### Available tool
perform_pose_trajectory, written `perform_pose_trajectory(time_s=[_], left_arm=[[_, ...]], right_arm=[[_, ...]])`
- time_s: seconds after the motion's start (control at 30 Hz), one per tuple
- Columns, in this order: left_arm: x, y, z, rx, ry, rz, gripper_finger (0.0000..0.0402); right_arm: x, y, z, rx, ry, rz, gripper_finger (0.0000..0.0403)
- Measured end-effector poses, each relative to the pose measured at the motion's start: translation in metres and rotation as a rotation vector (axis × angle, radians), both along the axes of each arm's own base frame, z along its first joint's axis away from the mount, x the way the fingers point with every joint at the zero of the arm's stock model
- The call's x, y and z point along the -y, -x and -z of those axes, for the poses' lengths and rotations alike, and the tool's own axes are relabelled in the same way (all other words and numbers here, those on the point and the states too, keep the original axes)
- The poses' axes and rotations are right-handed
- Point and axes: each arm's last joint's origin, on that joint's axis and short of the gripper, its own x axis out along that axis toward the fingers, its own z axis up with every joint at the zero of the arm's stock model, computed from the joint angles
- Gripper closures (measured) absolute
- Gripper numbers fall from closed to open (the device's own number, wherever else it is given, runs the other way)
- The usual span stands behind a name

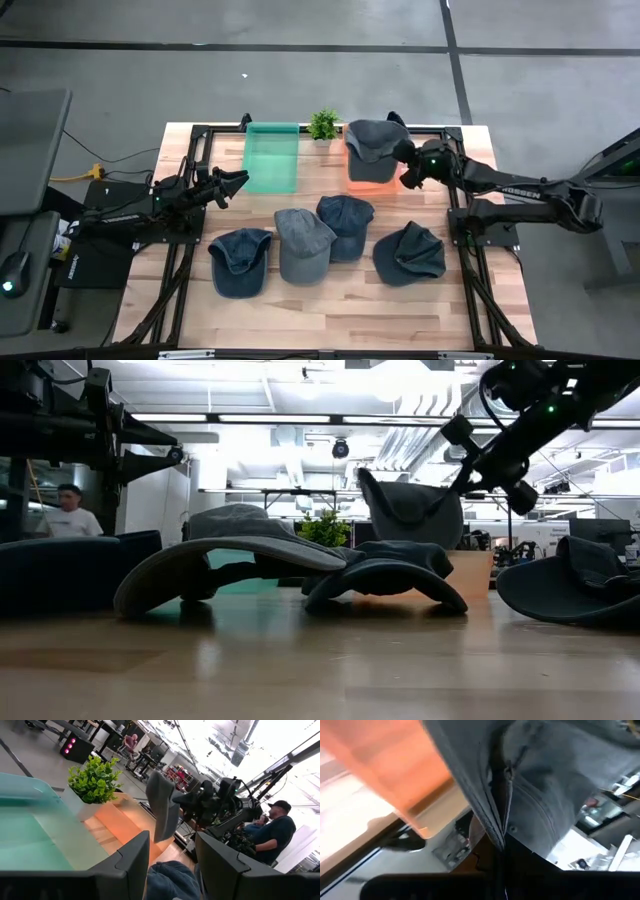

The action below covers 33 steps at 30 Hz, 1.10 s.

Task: Pick & Place hat
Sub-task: Put the right light gray cap into the orange bin

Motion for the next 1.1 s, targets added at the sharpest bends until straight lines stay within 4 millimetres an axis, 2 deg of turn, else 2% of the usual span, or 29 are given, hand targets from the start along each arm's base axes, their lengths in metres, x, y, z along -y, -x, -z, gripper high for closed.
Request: perform_pose_trajectory(time_s=[0.3,0.8,0.97,1.1], left_arm=[[0.0,0.0,0.0,0.0,0.0,0.0,0.0243],[0.0,0.0,0.0,0.0,0.0,0.0,0.0243],[0.0,0.0,0.0,0.0,0.0,0.0,0.0243],[0.0,0.0,0.0,0.0,0.0,0.0,0.0243]], right_arm=[[0.007,0.001,0.0,0.052,-0.065,-0.002,0.0395],[0.025,-0.008,0.03,-0.052,-0.189,0.041,0.0394],[0.028,-0.009,0.035,-0.074,-0.197,0.083,0.0383],[0.028,-0.009,0.035,-0.015,-0.246,0.126,0.0366]])
